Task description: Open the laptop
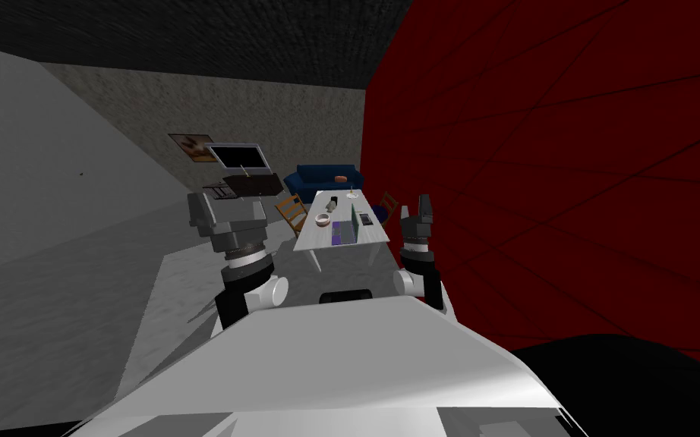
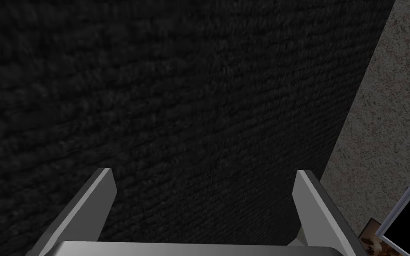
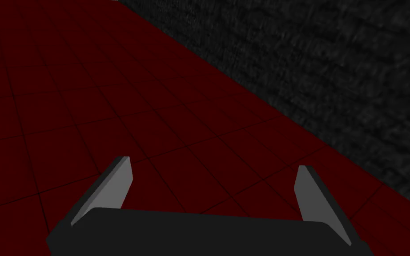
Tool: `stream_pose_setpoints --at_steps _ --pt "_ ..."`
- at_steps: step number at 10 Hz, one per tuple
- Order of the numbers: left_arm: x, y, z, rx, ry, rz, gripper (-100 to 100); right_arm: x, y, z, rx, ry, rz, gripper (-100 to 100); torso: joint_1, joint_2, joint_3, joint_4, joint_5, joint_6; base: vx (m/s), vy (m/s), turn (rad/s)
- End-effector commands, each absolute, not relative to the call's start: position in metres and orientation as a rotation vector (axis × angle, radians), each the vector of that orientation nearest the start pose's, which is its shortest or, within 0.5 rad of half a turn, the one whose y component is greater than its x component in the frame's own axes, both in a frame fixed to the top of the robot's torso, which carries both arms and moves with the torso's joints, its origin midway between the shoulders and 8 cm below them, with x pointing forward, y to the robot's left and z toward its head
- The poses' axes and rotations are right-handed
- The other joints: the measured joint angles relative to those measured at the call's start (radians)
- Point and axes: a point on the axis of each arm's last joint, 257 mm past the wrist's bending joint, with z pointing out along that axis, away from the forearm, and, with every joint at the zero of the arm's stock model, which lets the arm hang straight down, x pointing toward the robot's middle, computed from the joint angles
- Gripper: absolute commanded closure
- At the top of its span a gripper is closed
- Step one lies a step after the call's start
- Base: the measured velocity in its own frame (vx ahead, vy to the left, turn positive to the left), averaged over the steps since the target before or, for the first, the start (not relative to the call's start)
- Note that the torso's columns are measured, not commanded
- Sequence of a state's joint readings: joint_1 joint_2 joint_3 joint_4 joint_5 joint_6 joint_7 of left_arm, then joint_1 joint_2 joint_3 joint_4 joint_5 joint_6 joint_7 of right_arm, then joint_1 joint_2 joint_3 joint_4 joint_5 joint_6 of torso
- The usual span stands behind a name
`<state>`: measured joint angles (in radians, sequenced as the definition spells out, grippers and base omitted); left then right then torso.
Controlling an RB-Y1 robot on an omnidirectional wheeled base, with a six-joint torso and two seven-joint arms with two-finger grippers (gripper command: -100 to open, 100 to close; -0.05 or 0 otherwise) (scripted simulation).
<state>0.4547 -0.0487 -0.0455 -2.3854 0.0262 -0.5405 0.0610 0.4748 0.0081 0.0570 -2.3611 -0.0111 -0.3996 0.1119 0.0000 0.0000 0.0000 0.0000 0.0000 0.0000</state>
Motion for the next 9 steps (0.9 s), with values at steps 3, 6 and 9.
stream_pose_setpoints --at_steps 3,6,9 --pt "0.3136 0.2647 0.0906 -0.578 0.406 -1.473 0 0.3474 -0.2593 0.0495 0.632 0.626 1.274 0 0.000 0.175 -0.351 0.176 0.000 0.000 0.000 0.000 0.000" --pt "0.3136 0.2647 0.0907 -0.578 0.406 -1.473 0 0.3474 -0.2593 0.0496 0.631 0.626 1.274 0 0.000 0.396 -0.792 0.396 0.000 0.000 0.000 0.000 0.000" --pt "0.3135 0.2647 0.0907 -0.578 0.406 -1.473 0 0.3473 -0.2593 0.0496 0.631 0.626 1.274 0 0.000 0.618 -1.234 0.617 0.000 0.000 0.000 0.000 0.000"
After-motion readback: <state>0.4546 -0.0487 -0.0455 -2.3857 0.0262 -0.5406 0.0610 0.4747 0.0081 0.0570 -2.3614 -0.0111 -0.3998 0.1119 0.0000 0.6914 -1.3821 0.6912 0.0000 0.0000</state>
